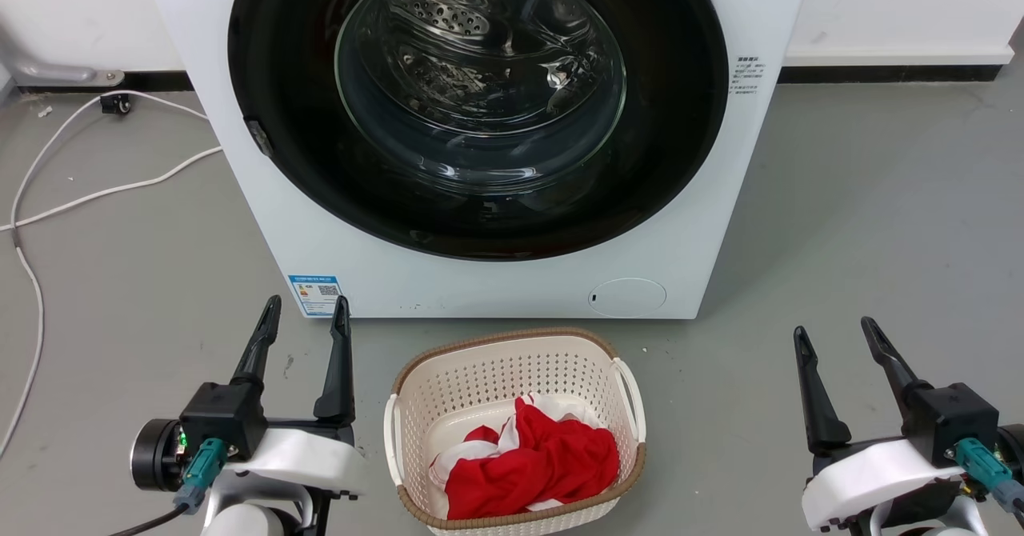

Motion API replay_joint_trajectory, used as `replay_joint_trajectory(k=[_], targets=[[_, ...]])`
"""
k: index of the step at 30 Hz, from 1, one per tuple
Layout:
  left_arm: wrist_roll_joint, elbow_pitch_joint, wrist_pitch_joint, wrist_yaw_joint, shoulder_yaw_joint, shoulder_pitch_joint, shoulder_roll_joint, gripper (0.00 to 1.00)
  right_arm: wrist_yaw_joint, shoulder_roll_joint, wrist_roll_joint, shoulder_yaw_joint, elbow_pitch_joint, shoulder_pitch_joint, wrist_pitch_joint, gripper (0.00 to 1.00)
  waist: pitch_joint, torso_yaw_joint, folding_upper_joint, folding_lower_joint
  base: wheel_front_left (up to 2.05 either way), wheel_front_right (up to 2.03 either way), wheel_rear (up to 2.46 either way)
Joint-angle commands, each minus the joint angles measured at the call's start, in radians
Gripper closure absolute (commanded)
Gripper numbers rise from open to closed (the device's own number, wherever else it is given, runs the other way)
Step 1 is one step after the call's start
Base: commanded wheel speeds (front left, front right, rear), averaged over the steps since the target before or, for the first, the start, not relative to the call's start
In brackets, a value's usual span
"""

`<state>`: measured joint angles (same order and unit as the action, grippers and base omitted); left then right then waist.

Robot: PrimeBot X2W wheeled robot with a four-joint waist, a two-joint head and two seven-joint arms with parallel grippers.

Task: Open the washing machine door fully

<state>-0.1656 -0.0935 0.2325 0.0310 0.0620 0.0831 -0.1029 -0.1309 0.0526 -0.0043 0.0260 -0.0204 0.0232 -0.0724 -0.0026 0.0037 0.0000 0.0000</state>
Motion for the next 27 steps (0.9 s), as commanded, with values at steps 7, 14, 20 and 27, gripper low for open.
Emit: replay_joint_trajectory(k=[7,14,20,27], targets=[[0.053,-0.002,0.020,0.003,0.004,-0.003,0.002,0.00,0.000,-0.004,-0.053,0.003,-0.011,-0.009,-0.014,0.00,-0.001,0.002,0.0000,0.0000,0.00,0.00,0.00],[0.088,-0.012,0.030,0.007,0.005,-0.007,0.009,0.00,0.000,-0.004,-0.082,0.004,-0.006,-0.011,-0.018,0.00,0.000,0.004,0.0000,0.0000,0.00,0.00,0.00],[0.082,-0.026,0.034,0.010,0.000,-0.006,0.017,0.00,0.000,-0.004,-0.065,0.007,0.006,-0.013,-0.021,0.00,0.000,0.006,0.0000,0.0000,0.00,0.00,0.00],[0.070,-0.039,0.033,0.017,-0.008,-0.003,0.024,0.00,0.000,-0.004,-0.056,0.008,0.017,-0.017,-0.023,0.00,-0.001,0.007,0.0000,0.0000,0.00,0.00,0.00]])
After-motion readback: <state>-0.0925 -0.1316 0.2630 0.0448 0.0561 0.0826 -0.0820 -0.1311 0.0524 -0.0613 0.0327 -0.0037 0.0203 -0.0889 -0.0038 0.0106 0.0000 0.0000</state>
